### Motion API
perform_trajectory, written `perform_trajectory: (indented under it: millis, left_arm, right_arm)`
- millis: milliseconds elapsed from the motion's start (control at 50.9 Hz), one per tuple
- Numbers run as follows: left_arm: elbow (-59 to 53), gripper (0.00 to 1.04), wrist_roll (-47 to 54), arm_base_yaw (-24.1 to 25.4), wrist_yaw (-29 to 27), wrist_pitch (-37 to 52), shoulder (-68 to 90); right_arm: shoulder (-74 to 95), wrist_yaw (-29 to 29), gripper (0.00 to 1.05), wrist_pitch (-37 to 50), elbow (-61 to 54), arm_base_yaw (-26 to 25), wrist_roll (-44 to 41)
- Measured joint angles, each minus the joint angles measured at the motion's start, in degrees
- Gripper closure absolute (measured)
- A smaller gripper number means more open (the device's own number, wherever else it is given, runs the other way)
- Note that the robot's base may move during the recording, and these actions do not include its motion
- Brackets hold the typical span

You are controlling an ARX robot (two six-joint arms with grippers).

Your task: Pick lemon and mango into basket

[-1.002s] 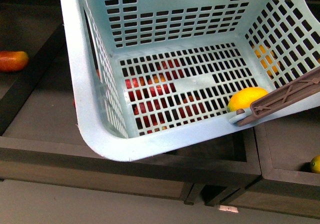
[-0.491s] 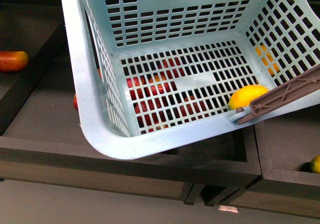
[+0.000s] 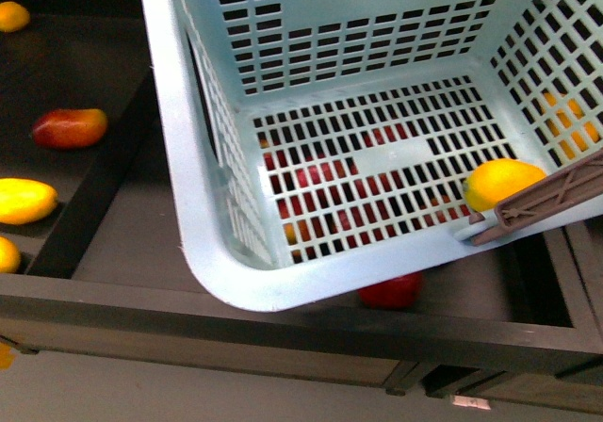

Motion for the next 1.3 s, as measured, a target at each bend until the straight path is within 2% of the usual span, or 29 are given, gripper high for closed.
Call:
perform_trajectory:
  millis: [1296]
  left_arm:
    - [0.3,0.99,0.5,0.5,-0.7,0.0,0.1]
  right_arm:
    - [0.0,-0.2,0.09,0.0,-0.2,0.2,0.0]
